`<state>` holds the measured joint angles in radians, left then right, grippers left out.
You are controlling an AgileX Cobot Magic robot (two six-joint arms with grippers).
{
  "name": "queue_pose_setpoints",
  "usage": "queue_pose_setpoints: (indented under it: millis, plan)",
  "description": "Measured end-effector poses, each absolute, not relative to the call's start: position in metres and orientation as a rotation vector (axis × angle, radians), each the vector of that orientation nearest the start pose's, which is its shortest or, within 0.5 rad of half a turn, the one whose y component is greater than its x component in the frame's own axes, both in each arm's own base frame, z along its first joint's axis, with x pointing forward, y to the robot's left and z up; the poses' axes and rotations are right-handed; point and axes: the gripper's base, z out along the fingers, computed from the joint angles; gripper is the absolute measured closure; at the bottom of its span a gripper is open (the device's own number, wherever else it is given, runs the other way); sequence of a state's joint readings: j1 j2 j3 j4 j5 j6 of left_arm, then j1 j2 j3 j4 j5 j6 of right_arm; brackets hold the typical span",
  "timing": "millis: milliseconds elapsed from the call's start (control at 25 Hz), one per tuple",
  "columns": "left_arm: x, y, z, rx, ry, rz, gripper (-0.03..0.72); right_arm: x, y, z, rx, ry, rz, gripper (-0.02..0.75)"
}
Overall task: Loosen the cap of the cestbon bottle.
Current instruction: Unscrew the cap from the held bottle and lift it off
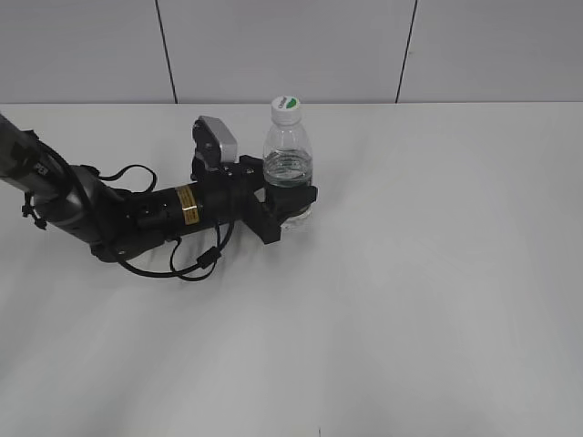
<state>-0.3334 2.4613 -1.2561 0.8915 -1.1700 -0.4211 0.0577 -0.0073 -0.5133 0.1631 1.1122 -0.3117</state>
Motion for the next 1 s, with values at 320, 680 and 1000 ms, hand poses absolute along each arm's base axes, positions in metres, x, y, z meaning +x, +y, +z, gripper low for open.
queue_pose_setpoints:
  millis: [320,680,1000]
  plan:
    - [0.386,-0.191,0.052,1.078,1.457,-0.932,0.271,-0.011,0.013,0.278,-0.393,2.027,0.039,0.166]
    - [0.361,-0.187,0.075,1.19,1.445,-0.96,0.271,-0.011,0.013,0.278,-0.393,2.027,0.039,0.166]
    - [0.323,-0.177,0.082,1.259,1.468,-0.984,0.271,-0.011,0.013,0.278,-0.393,2.027,0.039,0.166]
